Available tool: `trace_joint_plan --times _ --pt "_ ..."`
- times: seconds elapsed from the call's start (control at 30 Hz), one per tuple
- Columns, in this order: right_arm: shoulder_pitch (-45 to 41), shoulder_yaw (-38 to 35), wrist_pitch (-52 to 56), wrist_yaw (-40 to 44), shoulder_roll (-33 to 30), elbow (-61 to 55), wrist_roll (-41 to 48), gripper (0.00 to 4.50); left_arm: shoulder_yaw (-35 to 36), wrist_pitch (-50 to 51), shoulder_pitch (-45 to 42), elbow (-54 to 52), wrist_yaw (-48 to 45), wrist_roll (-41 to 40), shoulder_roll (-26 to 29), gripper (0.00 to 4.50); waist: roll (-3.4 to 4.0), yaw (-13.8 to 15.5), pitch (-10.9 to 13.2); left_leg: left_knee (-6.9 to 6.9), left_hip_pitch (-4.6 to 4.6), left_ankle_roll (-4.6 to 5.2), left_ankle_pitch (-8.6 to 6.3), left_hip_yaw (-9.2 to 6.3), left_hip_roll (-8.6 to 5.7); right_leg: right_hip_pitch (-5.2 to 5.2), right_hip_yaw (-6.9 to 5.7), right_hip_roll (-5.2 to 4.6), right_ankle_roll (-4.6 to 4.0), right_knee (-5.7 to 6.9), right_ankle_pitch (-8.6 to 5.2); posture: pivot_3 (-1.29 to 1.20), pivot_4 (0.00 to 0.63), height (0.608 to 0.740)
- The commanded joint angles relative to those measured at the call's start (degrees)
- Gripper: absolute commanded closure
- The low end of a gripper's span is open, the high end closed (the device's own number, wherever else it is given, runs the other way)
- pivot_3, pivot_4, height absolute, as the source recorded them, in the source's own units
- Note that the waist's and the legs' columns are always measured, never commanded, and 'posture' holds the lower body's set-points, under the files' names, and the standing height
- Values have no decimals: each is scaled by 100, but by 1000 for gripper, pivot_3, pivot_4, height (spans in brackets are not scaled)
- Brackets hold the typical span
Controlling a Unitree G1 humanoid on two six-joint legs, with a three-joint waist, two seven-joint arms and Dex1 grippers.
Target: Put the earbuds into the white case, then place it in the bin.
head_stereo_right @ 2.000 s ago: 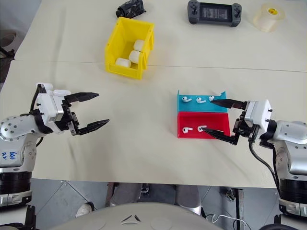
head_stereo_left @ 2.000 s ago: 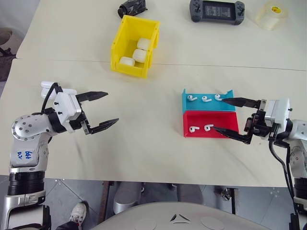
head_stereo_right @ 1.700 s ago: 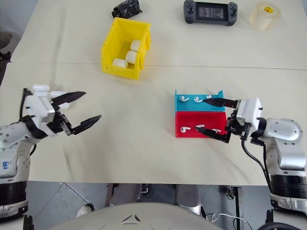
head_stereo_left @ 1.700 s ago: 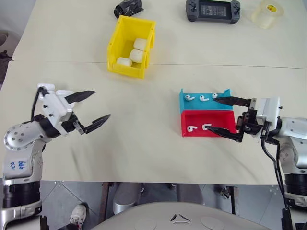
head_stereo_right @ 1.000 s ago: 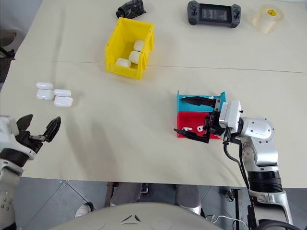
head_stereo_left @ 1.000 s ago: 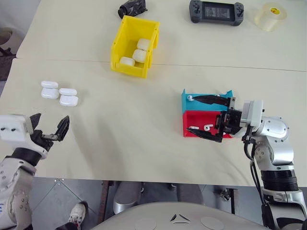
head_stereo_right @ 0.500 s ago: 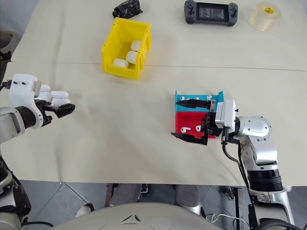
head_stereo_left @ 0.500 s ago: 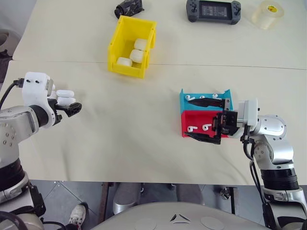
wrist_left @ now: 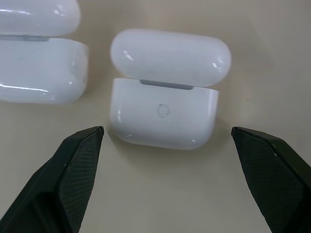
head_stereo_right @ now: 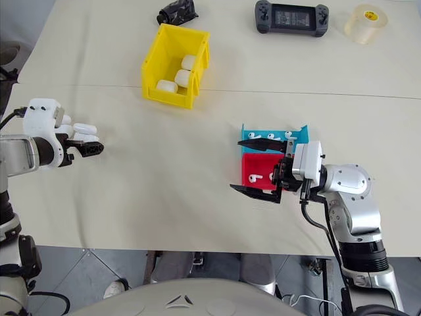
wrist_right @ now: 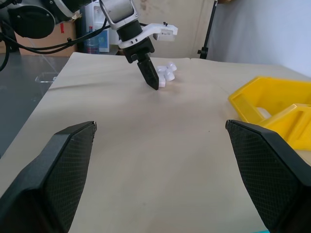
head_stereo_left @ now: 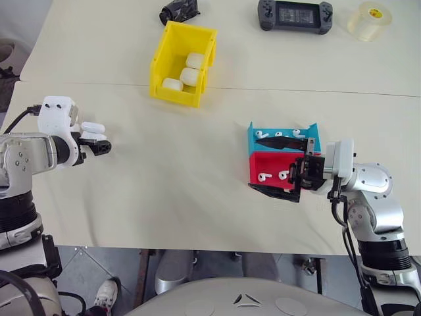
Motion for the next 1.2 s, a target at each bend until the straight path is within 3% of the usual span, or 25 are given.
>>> trace_joint_plan --times 0.03,0.27,0.7,1.13,1.2 --pt "-48 29 -107 -55 56 -207 8 0 -240 -241 -107 156 -315 101 317 21 0 -2 0 0 0 0 0 0 -1 0 0 1 0 0 0 0 150 740" --pt "-43 83 -128 -184 96 -257 -58 0 -765 -630 -281 625 -874 220 697 21 0 -6 0 0 -1 0 0 1 0 -1 0 1 0 0 0 0 150 740" --pt "11 90 -101 -290 76 -377 -98 0 -1671 -1293 -956 1549 -1567 616 751 21 0 54 0 2 -1 5 3 2 -9 -1 -1 3 0 9 0 0 150 740" --pt "50 80 -95 -357 66 -418 -132 0 -1972 -1098 -858 1424 -2193 734 970 21 1 38 0 2 -1 7 4 2 -10 -1 1 4 0 11 0 0 150 740" --pt "51 86 -108 -360 66 -406 -143 0 -1957 -1051 -797 1382 -2258 731 1019 416 0 36 0 2 -1 7 4 2 -9 -1 1 3 0 11 0 0 150 740"
